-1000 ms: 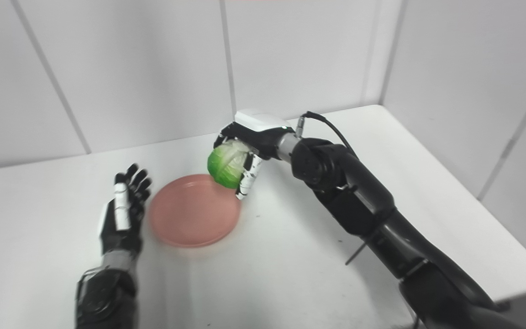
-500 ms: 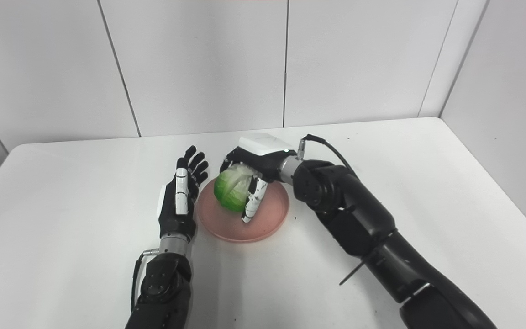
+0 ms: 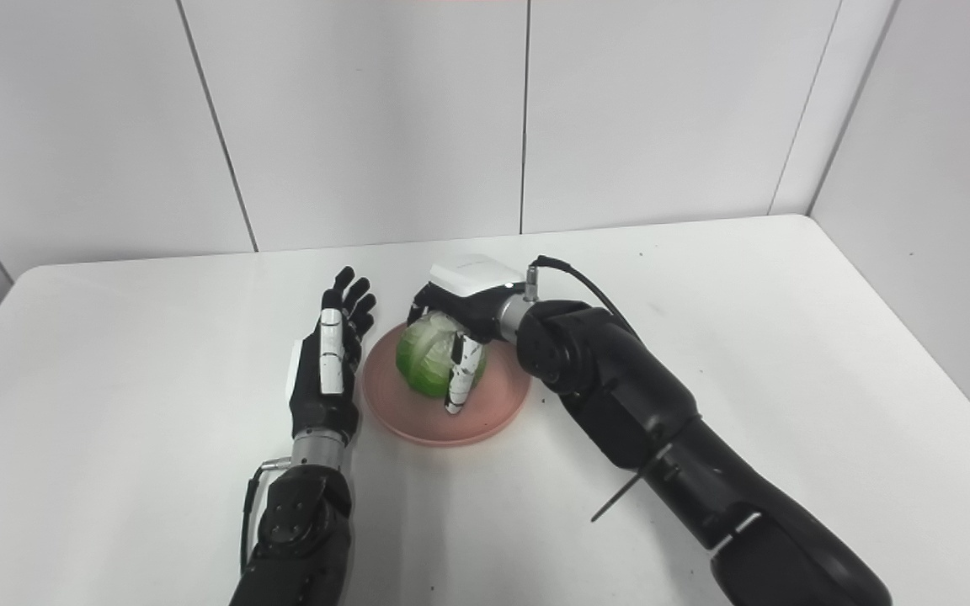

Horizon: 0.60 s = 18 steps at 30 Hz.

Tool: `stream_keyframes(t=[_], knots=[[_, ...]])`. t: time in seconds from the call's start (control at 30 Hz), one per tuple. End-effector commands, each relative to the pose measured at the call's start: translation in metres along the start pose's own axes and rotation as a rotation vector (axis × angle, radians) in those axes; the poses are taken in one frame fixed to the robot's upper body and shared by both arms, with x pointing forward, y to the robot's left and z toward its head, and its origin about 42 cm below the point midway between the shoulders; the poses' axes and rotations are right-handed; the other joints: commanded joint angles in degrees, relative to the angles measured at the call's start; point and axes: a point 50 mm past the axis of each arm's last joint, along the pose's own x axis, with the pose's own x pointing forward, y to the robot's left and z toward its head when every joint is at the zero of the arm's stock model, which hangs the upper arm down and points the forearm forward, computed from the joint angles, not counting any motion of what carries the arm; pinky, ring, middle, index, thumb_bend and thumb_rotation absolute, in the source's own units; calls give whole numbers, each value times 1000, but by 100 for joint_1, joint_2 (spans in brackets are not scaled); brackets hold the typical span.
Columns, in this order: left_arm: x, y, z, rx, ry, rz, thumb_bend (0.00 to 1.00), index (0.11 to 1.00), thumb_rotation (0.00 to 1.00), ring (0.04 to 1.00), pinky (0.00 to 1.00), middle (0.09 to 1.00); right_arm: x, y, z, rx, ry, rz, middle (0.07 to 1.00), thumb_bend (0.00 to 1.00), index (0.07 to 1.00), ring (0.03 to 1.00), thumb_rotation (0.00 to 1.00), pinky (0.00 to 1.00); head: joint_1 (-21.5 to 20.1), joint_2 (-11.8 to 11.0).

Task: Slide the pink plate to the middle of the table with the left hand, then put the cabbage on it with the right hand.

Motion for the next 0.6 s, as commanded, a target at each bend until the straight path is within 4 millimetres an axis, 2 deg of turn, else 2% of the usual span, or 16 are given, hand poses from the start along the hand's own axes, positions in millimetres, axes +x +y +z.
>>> stream_keyframes(t=[0.0, 0.03, 0.07, 0.13, 0.17, 0.23, 0.3, 0.37, 0.43, 0.47, 0.53, 0.57], knots=[[1, 0, 6, -21, -26, 11, 696, 894, 1000, 907, 929, 905, 0, -43, 12, -61, -75, -109, 523, 519, 476, 439, 0, 402, 8, -2], [1, 0, 8, -27, -19, 10, 699, 902, 1000, 912, 934, 911, -1, -45, 10, -76, -78, -117, 542, 516, 465, 455, 0, 446, -19, 57], [1, -1, 10, -30, -15, 8, 697, 909, 1000, 918, 943, 918, -1, -47, 9, -87, -81, -123, 545, 517, 464, 524, 0, 469, -19, 57], [0, 2, 14, -9, -8, -13, 713, 926, 1000, 929, 963, 928, -6, -49, 10, -101, -83, -142, 688, 519, 488, 647, 118, 534, -95, 93], [0, 3, 16, 0, -12, -11, 714, 927, 1000, 930, 964, 929, -8, -50, 11, -103, -89, -145, 698, 519, 490, 654, 126, 538, -84, 127], [0, 3, 18, -6, -28, 9, 684, 906, 1000, 906, 924, 908, -13, -53, 12, -103, -107, -153, 787, 778, 696, 755, 427, 623, -80, 154], [0, 2, 19, -18, -23, 17, 685, 902, 1000, 901, 920, 905, -17, -54, 10, -87, -117, -156, 834, 868, 776, 814, 538, 695, -63, 144], [-1, 2, 20, -16, -8, 4, 698, 920, 1000, 923, 952, 925, -21, -54, 9, -70, -132, -161, 865, 901, 820, 847, 599, 734, -59, 150], [-2, 2, 20, -15, -7, 8, 687, 925, 1000, 920, 942, 927, -25, -52, 5, -59, -148, -165, 884, 903, 858, 873, 658, 772, -103, 140], [-1, 2, 19, -6, -13, 15, 686, 926, 1000, 920, 941, 927, -28, -51, 3, -54, -161, -172, 885, 903, 860, 874, 660, 774, -108, 54], [-2, 2, 18, 3, -17, 9, 662, 910, 1000, 901, 904, 910, -32, -49, 0, -41, -178, -182, 871, 869, 849, 865, 662, 784, -89, -3], [-3, 2, 17, 5, -20, 3, 653, 912, 1000, 912, 919, 918, -34, -49, -1, -35, -183, -188, 869, 853, 847, 866, 669, 796, -89, -3]])
